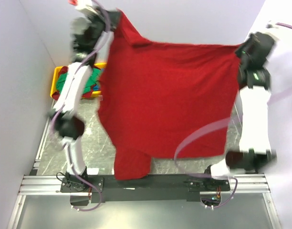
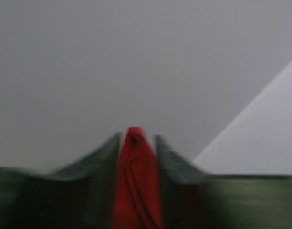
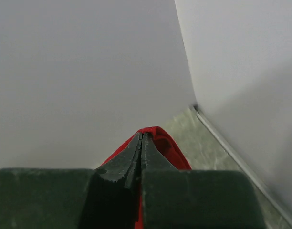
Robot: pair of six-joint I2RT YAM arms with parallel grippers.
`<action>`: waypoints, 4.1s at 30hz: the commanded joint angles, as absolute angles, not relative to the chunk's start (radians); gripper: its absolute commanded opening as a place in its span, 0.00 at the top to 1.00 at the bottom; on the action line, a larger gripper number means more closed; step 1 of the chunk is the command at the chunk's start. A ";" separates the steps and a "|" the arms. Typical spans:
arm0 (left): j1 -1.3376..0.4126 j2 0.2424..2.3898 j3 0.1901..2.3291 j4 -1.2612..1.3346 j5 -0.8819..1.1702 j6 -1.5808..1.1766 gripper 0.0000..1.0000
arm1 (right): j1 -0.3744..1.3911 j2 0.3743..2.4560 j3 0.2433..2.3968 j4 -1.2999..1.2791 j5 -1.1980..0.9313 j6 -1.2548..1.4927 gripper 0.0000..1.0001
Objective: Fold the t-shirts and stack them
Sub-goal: Flatten the tshirt out
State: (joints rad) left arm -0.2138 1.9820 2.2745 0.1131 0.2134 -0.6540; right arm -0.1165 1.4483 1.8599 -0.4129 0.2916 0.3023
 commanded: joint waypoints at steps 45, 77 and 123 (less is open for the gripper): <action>-0.390 1.979 1.503 -0.452 0.107 -0.649 0.01 | -0.012 1.641 1.106 -0.377 -0.041 0.512 0.11; -0.330 2.554 2.149 -0.516 0.273 -0.531 0.01 | -0.097 2.220 1.768 -0.675 0.035 0.509 0.18; -0.393 2.158 1.623 -0.508 0.058 -0.494 0.01 | -0.046 1.896 1.339 -0.623 0.064 0.422 0.18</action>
